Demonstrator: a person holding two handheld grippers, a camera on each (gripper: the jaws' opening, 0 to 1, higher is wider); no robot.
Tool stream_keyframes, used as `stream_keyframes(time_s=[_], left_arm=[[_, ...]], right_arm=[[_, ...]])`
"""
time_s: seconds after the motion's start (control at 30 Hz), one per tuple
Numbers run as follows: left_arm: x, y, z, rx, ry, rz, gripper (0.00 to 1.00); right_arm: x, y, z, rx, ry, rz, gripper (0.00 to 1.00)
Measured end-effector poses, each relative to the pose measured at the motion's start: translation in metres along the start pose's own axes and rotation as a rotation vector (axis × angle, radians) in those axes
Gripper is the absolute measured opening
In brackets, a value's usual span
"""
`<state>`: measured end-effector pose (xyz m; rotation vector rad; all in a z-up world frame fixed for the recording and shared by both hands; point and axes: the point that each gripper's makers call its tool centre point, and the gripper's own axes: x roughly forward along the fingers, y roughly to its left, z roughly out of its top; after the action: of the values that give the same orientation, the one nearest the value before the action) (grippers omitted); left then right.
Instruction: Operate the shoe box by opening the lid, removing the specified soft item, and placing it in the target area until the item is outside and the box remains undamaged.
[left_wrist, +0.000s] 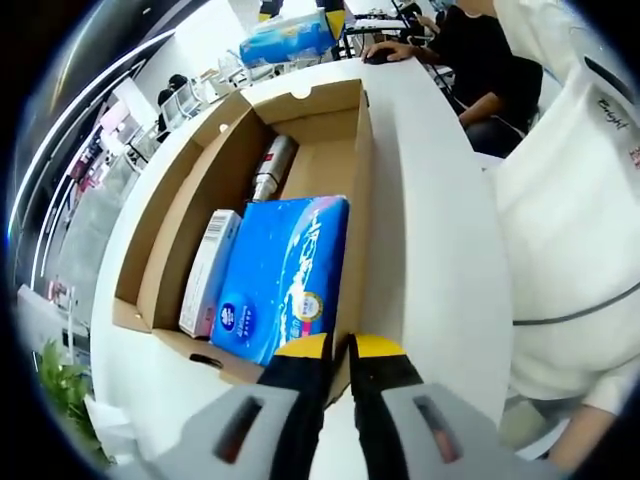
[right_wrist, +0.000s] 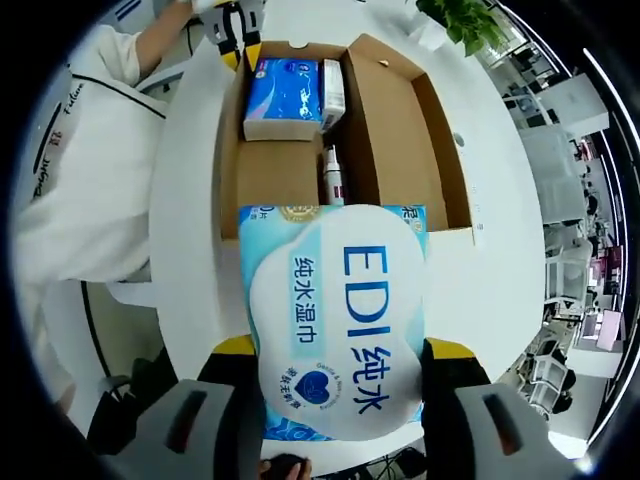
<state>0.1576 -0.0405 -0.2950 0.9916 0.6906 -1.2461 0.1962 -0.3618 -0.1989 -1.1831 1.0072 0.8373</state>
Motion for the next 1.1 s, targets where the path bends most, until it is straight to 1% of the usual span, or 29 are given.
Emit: stream_keyframes(time_s=[0.1,0.17,0.27,0.3,0.33,0.4,0.6,0.7,0.93,1.1], left_arm=[[0.000,0.000,0.000,-0.001,0.001,-0.001,0.07],[0.000,0.001,0.000,-0.003,-0.003,-0.002,0.07],[0.000,0.001,0.000,-0.005,-0.004,-0.005,0.07],[0.000,0.001,-0.001,-0.005,-0.003,-0.005,0.07],[0.000,0.001,0.000,-0.006,-0.002,-0.005,0.07],[0.000,0.001,0.000,-0.007,-0.004,-0.003,0.07],[0.000,0.000,0.000,-0.005,-0.008,-0.001,0.07],[0.000,0.001,0.000,-0.004,-0.008,-0.001,0.07],[0.000,0.001,0.000,-0.001,-0.015,-0.003,0.07],[0.001,0.001,0.000,0.000,-0.005,-0.004,0.07]], right_arm=[[0.000,-0.001,-0.003,0.027,-0.025,0.002,0.61],[0.001,0.001,-0.005,0.013,-0.030,-0.003,0.61],[0.004,0.004,-0.008,0.014,-0.026,0.000,0.61],[0.006,0.006,-0.012,0.051,-0.022,0.017,0.61],[0.006,0.006,-0.012,0.054,-0.018,0.020,0.61],[0.009,0.006,-0.014,0.030,-0.013,0.009,0.61],[0.016,0.012,-0.017,0.047,-0.011,0.029,0.61],[0.021,0.014,-0.017,0.038,-0.009,0.036,0.61],[0.040,0.015,-0.026,0.055,0.020,0.055,0.61],[0.046,0.017,-0.030,0.052,0.009,0.054,0.61]])
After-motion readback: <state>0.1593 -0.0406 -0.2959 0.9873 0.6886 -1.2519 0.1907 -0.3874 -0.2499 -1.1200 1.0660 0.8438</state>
